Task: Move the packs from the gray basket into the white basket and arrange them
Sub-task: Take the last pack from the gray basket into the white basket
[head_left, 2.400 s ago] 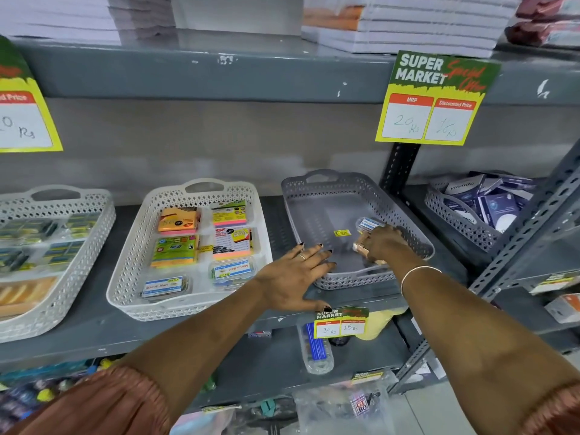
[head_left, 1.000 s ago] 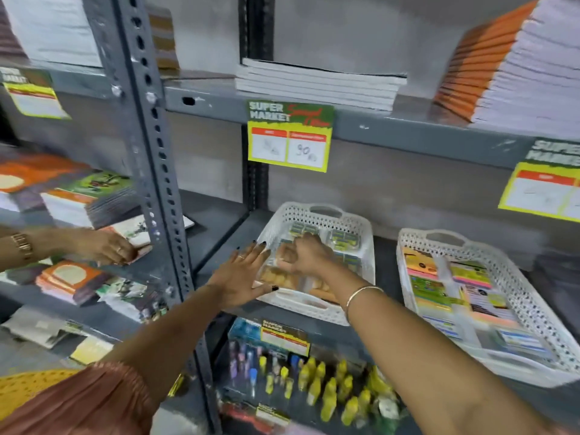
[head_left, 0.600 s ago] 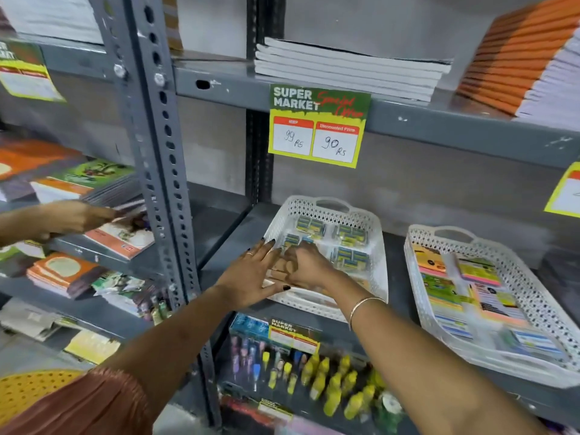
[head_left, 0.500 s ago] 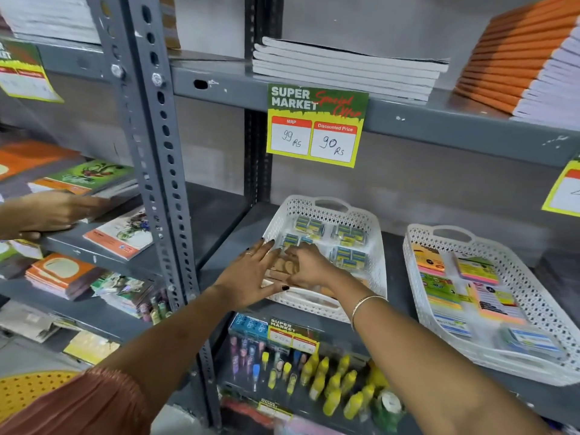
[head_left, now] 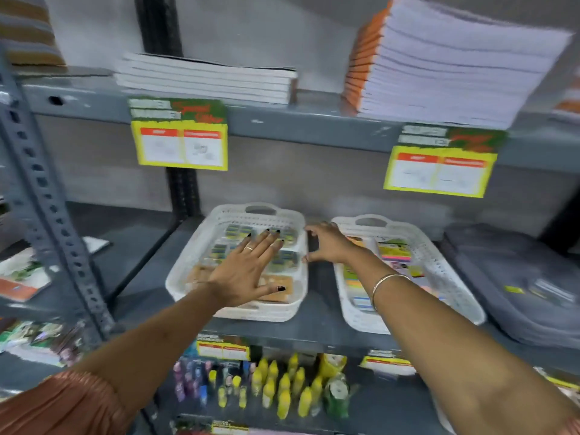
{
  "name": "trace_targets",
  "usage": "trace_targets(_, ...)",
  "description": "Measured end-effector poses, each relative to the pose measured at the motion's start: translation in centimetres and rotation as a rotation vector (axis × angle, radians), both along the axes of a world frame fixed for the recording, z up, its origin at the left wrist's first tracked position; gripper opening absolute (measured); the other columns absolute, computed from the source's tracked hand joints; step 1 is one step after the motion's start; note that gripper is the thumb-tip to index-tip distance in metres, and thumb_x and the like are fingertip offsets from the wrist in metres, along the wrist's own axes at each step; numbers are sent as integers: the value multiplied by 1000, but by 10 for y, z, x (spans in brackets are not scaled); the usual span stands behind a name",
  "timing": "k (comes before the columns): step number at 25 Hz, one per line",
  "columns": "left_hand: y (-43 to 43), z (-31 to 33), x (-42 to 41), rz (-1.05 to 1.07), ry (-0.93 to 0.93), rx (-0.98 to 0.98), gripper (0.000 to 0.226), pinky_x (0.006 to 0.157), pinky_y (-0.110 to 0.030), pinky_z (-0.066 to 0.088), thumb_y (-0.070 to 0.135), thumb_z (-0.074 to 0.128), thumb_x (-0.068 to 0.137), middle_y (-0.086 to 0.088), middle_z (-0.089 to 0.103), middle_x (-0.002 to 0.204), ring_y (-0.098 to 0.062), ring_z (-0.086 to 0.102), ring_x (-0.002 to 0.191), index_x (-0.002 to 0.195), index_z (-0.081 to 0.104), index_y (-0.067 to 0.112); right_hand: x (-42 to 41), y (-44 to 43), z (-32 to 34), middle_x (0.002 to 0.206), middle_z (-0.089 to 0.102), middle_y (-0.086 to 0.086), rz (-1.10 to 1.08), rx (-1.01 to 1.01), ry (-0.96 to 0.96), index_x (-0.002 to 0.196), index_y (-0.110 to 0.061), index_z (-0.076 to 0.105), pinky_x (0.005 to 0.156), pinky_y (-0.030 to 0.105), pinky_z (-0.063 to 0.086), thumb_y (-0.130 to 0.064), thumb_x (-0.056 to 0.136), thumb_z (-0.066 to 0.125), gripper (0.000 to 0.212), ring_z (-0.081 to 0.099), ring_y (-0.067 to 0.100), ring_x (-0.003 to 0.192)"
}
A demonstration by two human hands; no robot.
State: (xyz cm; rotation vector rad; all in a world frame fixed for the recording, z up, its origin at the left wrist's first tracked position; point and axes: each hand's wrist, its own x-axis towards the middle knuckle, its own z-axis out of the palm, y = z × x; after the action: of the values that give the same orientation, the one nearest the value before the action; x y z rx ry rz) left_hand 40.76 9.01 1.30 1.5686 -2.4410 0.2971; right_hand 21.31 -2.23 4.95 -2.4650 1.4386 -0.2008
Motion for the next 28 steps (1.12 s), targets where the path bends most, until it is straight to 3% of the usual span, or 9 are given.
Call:
trace_targets(3,-17,0,-45,-80,29,3,88,114,-43,10,74,13,82,-14,23,151,-26,15,139,143,22,11,-67,-12,3,142,42,19,-108,-5,29,143,-12,38,112,35,27,-35,75,75,80,33,35,135)
trace_targets(9,-53,-5,-251,-322,45,-4,82,110,-43,24,71,17,85,-16,29,147,-31,26,135,140,23,10,-302,-30,-13,148,39,17,-376,-16,83,141,-6,39,111,32,29,-31,81,70,72,38,28,137)
trace_targets(12,-71,-5,-335,-377,24,29,88,110,-48,16,73,16,82,-16,28,149,-30,21,137,140,28,9,-390,-44,-23,149,39,16,-518,-23,128,143,-8,36,112,40,37,-35,83,67,73,40,30,137)
trace_targets(15,-87,-15,-396,-407,-11,82,89,112,-40,4,74,21,80,-10,18,153,-22,9,141,144,21,12,-455,-62,-32,143,45,19,-615,2,158,136,-7,44,104,41,45,-29,83,66,61,44,33,132)
trace_targets(18,-93,-28,-413,-390,-48,148,86,114,-36,8,71,29,81,-8,15,155,-18,4,142,144,17,14,-492,-71,-44,138,49,19,-685,-7,150,129,-8,49,99,42,47,-26,85,62,50,44,35,129)
trace_targets(23,-93,-31,-418,-356,-52,183,89,112,-30,2,73,24,79,-7,10,155,-17,2,141,145,13,15,-518,-88,-57,143,42,20,-698,33,202,136,-5,41,105,42,42,-28,84,64,61,36,37,133)
trace_targets(28,-91,-34,-420,-336,-75,214,85,115,-36,6,72,26,81,-6,6,156,-18,2,142,146,9,19,-514,-100,-64,140,49,17,-681,26,333,131,-12,47,107,42,40,-42,85,56,56,46,34,131)
